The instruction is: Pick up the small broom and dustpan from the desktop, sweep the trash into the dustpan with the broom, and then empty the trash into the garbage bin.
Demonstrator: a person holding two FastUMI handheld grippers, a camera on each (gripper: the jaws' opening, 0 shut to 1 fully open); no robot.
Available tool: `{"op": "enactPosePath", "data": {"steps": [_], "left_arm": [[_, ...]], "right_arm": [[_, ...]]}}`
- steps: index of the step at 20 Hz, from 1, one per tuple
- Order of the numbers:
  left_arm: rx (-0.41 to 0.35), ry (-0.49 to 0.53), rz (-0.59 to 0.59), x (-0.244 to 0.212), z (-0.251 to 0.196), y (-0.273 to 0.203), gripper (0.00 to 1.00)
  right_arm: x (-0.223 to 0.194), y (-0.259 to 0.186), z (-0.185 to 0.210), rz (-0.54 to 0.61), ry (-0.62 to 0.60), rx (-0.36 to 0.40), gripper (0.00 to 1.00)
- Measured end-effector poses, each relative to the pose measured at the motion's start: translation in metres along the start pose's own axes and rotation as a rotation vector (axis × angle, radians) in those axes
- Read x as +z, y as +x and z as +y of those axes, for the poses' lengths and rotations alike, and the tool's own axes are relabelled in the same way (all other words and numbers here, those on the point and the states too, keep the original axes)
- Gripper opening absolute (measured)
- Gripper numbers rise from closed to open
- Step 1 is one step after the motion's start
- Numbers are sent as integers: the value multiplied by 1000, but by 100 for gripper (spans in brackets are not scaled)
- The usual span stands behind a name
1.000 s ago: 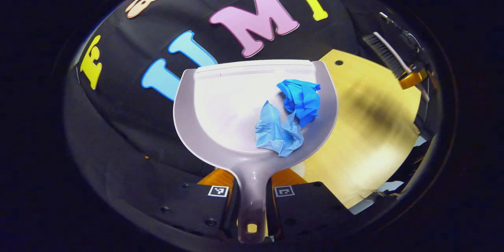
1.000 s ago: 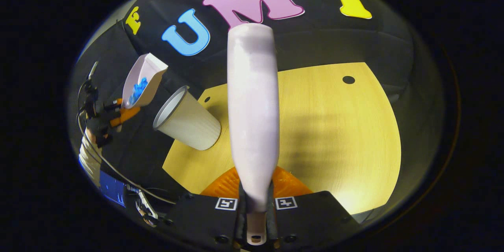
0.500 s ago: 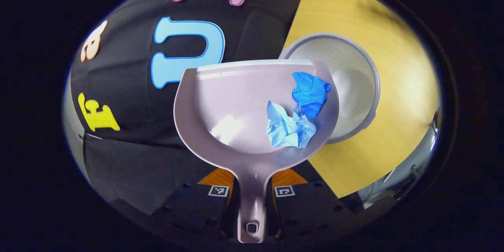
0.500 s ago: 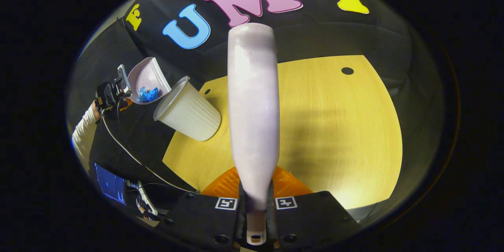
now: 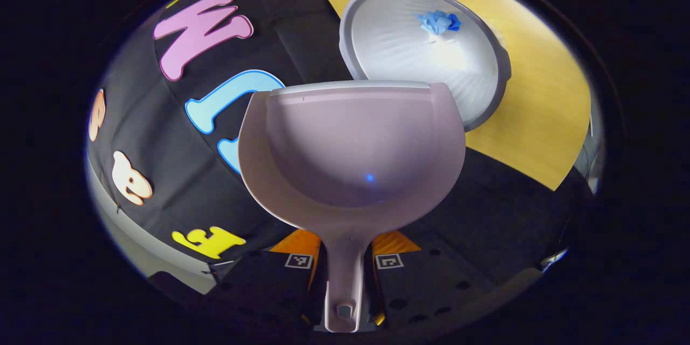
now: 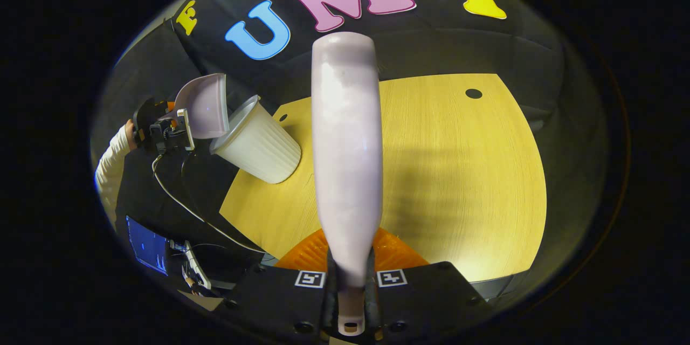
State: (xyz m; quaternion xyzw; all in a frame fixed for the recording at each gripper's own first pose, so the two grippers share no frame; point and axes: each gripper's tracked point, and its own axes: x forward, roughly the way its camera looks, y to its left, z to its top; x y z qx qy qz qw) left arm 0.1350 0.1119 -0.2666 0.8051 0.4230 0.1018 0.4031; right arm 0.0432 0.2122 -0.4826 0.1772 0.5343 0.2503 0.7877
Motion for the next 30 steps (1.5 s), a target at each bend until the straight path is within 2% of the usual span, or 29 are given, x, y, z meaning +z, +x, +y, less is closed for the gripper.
{"op": "enactPosePath", "data": {"steps": [1,3,7,9,10,13,16,18,20,22,25,27,28,30], "left_arm": [[-12,-40,-17,0,-3,0,24],[-68,-252,-73,10,-7,-4,26],[-110,-665,-236,49,-3,-31,25],[-166,-888,-330,69,-1,-45,25],[-227,-1016,-397,87,-4,-58,25],[-421,-1262,-499,148,-27,-75,25],[-686,-1455,-550,222,-50,-113,25],[-920,-1551,-535,266,-85,-152,25],[-1140,-1586,-481,313,-126,-179,25],[-1278,-1556,-441,354,-165,-198,26],[-1398,-1405,-278,413,-224,-186,26],[-1513,-1354,-149,438,-236,-175,26],[-1543,-1333,-103,436,-234,-163,25],[-1540,-1268,-52,440,-227,-145,26]], "right_arm": [[-1,0,0,1,5,-1,20],[1,-2,-2,-9,22,-10,20],[14,-17,-2,-46,36,-41,20],[25,-21,-2,-67,39,-63,20],[32,-24,0,-84,32,-76,20],[43,-24,7,-106,34,-100,20],[44,-20,11,-93,27,-144,20],[37,-9,14,-56,36,-159,20],[18,9,14,18,51,-164,20],[-7,31,3,116,64,-215,20],[-54,83,-1,285,133,-218,20],[-84,109,-16,419,177,-286,20],[-91,123,-19,454,171,-305,21],[-106,142,-27,528,168,-367,20]]}}
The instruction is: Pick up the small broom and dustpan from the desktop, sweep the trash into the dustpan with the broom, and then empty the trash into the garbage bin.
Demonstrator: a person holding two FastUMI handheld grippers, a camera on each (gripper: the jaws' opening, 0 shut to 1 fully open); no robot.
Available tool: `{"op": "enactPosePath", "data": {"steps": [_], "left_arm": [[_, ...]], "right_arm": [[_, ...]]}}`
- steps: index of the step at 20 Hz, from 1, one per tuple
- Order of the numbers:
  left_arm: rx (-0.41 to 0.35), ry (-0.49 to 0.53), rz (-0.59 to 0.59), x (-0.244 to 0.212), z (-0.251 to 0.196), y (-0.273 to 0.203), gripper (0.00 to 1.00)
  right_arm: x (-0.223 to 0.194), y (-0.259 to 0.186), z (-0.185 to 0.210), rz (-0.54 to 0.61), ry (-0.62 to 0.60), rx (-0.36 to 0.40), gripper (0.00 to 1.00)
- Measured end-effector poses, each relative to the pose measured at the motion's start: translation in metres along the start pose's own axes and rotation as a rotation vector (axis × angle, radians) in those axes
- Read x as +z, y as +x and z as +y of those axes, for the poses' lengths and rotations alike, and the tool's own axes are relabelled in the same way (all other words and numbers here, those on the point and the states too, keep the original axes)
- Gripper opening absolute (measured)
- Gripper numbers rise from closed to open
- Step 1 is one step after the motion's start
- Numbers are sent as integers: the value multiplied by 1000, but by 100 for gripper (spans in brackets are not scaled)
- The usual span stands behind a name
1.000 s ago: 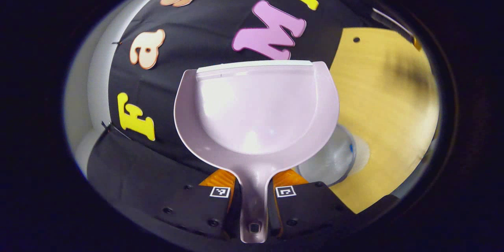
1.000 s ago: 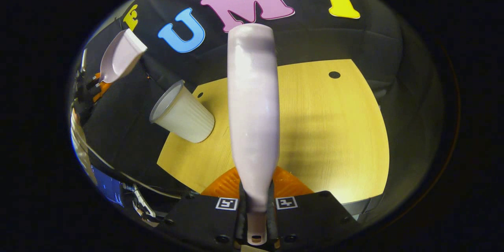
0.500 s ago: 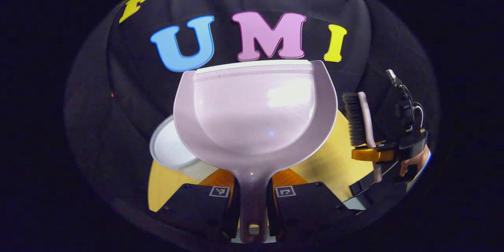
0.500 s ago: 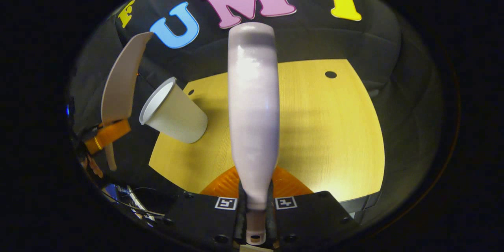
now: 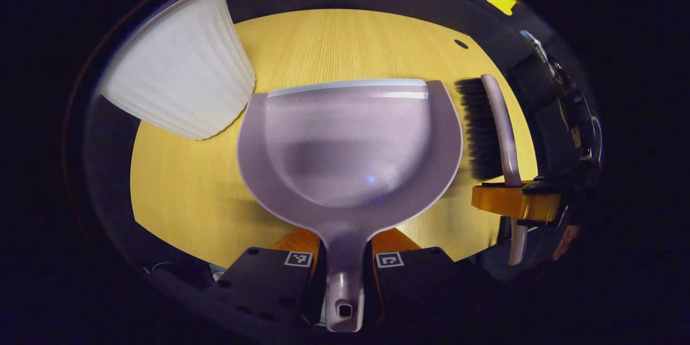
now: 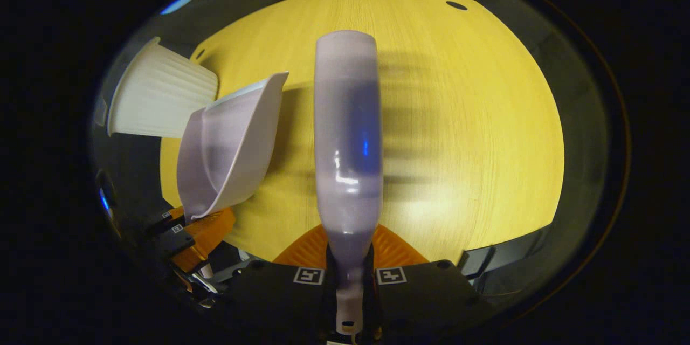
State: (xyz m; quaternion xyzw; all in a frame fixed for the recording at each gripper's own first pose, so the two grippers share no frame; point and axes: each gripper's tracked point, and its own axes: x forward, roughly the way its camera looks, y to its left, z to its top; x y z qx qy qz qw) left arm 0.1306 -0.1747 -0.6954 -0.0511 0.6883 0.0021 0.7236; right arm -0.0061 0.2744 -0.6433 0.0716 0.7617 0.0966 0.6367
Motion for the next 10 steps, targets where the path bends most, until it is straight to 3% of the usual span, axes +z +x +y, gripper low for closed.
{"op": "enactPosePath", "data": {"steps": [7,10], "left_arm": [[84,28,67,18,-11,-9,26],[85,24,106,5,-12,-8,26]], "right_arm": [[-6,27,-15,94,-33,-151,20],[-9,30,-13,116,-28,-155,21]]}}
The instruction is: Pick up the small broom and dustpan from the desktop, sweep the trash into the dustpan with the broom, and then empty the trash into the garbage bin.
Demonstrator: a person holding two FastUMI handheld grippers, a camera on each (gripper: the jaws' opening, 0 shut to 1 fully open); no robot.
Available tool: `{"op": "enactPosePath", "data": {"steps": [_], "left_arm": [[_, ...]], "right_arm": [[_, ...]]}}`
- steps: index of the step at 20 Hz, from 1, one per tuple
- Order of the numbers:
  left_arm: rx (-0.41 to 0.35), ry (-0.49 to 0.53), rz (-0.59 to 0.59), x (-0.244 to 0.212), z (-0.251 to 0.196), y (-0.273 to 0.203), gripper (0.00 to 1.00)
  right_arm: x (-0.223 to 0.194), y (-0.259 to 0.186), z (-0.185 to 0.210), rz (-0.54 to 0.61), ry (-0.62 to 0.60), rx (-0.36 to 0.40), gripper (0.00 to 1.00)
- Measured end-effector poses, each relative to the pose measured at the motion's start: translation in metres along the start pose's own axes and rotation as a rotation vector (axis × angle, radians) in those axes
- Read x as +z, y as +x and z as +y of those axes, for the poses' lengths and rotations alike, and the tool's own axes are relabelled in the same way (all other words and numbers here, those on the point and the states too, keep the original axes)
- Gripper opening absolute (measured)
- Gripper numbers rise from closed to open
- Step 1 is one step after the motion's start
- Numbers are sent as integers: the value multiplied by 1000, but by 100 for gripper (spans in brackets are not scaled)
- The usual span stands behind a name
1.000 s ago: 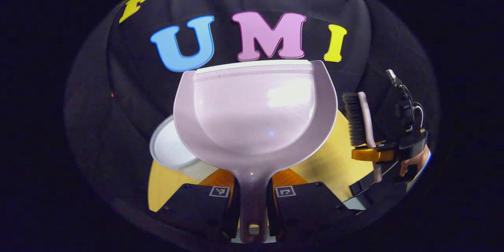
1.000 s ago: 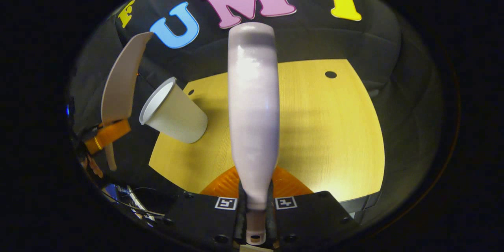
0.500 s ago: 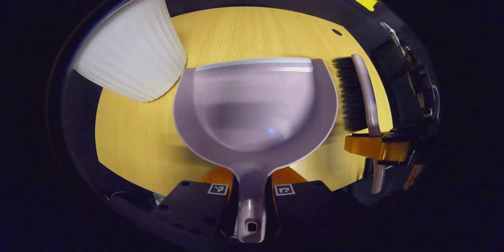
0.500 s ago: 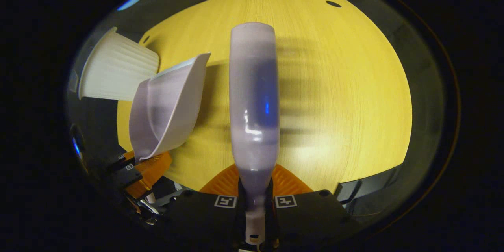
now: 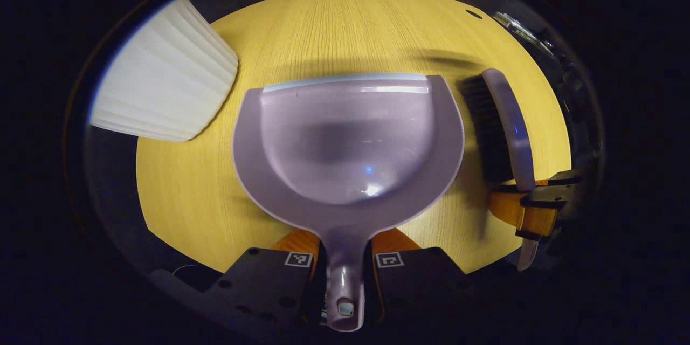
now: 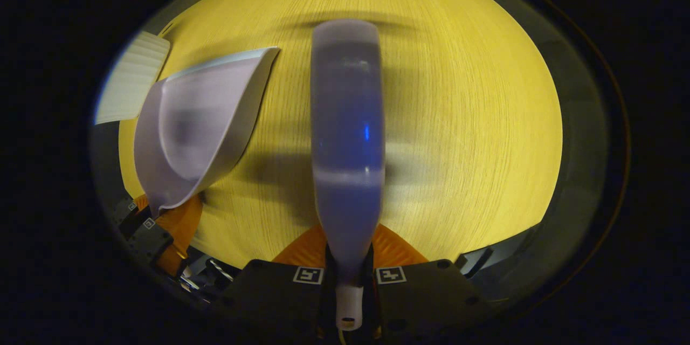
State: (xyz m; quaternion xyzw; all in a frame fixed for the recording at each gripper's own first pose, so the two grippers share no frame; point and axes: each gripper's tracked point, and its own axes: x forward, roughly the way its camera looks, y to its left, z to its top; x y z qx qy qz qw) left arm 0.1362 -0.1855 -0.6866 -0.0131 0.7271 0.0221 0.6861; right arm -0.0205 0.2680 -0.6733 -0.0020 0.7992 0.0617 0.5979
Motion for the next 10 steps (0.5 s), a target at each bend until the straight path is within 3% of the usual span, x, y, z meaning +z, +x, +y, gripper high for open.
{"op": "enactPosePath", "data": {"steps": [8,10], "left_arm": [[-7,40,72,-4,4,1,30],[23,69,100,-8,9,-2,36]], "right_arm": [[-4,6,9,47,2,-20,27],[-6,4,6,39,-9,-32,34]]}}
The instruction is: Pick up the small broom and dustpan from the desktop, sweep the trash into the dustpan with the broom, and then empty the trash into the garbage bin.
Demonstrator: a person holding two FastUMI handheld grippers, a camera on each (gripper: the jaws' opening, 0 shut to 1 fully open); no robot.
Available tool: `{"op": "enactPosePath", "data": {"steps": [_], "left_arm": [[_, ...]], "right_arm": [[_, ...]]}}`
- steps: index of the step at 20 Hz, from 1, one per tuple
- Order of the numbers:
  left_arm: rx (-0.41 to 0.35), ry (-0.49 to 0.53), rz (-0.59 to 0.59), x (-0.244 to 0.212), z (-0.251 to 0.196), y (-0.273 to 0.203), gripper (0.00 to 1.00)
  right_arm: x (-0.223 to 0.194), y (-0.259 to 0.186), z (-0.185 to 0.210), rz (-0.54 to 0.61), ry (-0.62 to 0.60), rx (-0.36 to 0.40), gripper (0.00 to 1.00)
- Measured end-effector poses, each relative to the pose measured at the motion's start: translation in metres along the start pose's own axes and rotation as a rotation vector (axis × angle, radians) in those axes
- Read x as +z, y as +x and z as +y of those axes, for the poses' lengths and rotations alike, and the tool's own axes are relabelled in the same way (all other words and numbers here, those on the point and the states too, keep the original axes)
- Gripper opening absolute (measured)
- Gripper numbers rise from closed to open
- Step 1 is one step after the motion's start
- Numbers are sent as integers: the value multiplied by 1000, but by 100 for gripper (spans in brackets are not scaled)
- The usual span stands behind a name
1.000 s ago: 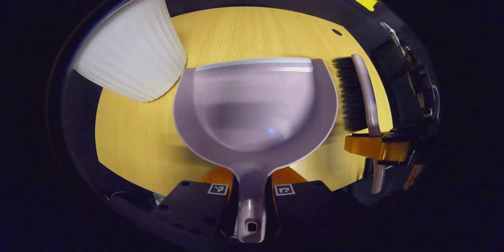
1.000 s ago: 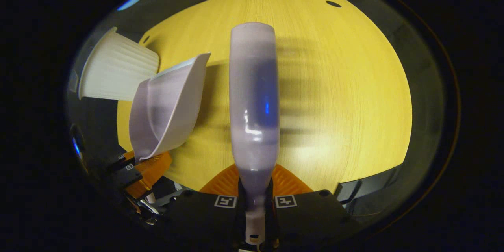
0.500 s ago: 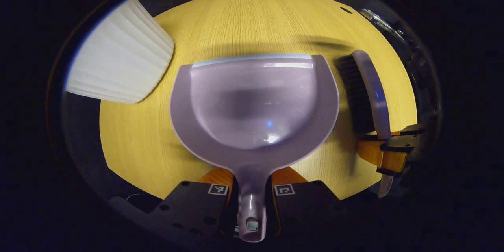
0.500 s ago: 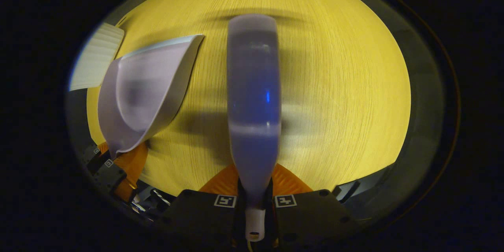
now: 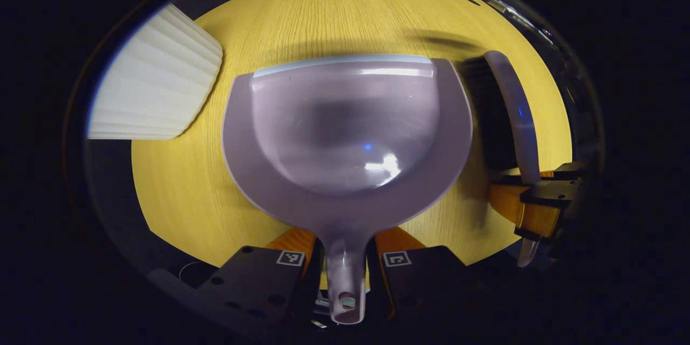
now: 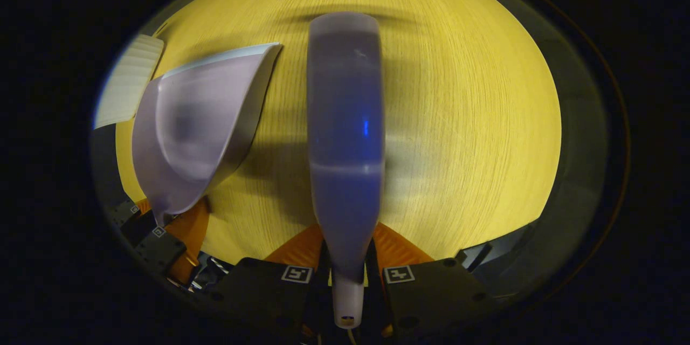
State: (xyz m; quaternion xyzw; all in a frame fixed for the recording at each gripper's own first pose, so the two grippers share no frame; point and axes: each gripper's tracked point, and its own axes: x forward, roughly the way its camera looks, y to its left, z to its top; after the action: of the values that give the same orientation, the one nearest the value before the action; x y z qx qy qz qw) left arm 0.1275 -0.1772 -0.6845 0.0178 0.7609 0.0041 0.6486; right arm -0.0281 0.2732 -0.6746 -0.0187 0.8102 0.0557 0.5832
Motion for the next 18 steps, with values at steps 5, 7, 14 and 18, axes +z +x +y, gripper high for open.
{"op": "enactPosePath", "data": {"steps": [5,7,14,18], "left_arm": [[6,-29,-16,-3,0,1,84],[-39,-32,-15,-10,-9,0,86],[-17,-84,-270,-22,-2,-51,86],[-189,-188,-553,-13,-17,-132,85]], "right_arm": [[-2,-1,0,-13,31,3,100],[-5,-9,5,-26,20,19,93],[-3,-84,-2,-265,-25,97,100],[-2,-167,-4,-520,-18,129,100]]}}
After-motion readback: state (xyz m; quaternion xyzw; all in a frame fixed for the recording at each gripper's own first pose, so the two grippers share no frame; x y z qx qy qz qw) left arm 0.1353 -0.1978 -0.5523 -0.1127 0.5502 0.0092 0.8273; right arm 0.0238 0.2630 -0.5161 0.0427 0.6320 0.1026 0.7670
